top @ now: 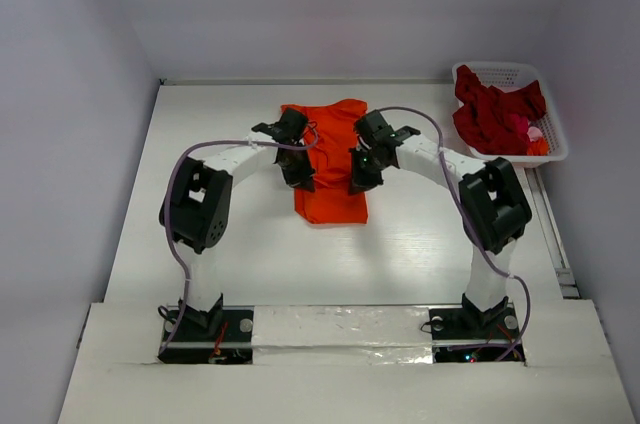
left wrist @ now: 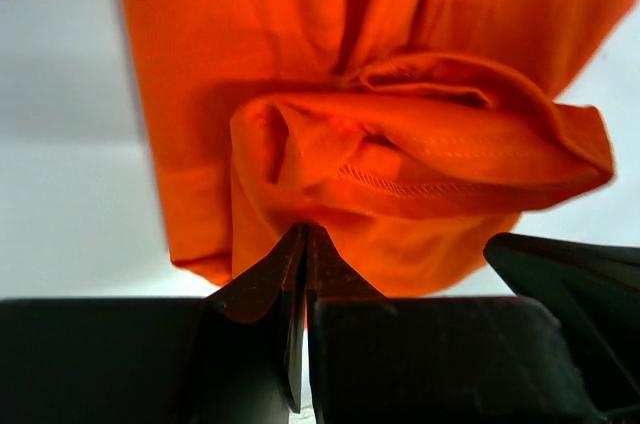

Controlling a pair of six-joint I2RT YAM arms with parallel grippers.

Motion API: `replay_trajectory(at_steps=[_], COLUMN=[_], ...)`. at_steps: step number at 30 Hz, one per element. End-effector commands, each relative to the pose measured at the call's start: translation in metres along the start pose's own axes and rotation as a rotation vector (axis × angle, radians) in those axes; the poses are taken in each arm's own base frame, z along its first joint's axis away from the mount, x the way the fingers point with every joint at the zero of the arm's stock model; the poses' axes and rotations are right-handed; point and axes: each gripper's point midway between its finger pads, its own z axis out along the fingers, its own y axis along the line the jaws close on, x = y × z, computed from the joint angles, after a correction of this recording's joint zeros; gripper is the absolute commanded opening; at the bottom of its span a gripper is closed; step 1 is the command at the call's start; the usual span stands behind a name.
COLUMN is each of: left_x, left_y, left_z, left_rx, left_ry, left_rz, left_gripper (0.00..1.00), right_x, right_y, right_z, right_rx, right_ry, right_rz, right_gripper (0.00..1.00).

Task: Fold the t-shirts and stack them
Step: Fold the folded rectangular tshirt in 1/3 of the way

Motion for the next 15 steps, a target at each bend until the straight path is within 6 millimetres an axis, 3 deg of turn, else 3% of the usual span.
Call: replay_trajectory(at_steps=[1, 6, 15], left_x=[-0.014, -0.016, -0.031], left_y=[-0.015, -0.017, -0.031], left_z=[-0.002, 0.009, 0.009], left_rx=[0.040, 0.042, 0.056], left_ry=[-0.024, -0.007, -0.017], left_rz=[0.002, -0.003, 0.008], left_gripper=[0.00, 0.00, 0.00], right_x=[-0.014, -0.023, -0.040], right_y=[0.006, 0.009, 0.016], right_z=[0.004, 0.008, 0.013], right_rx=[-0.021, -0.016, -0.017], right_ry=[-0.036, -0.040, -0.043], right_rz=[-0.024, -0.030, -0.046], right_gripper=[0.00, 0.00, 0.00])
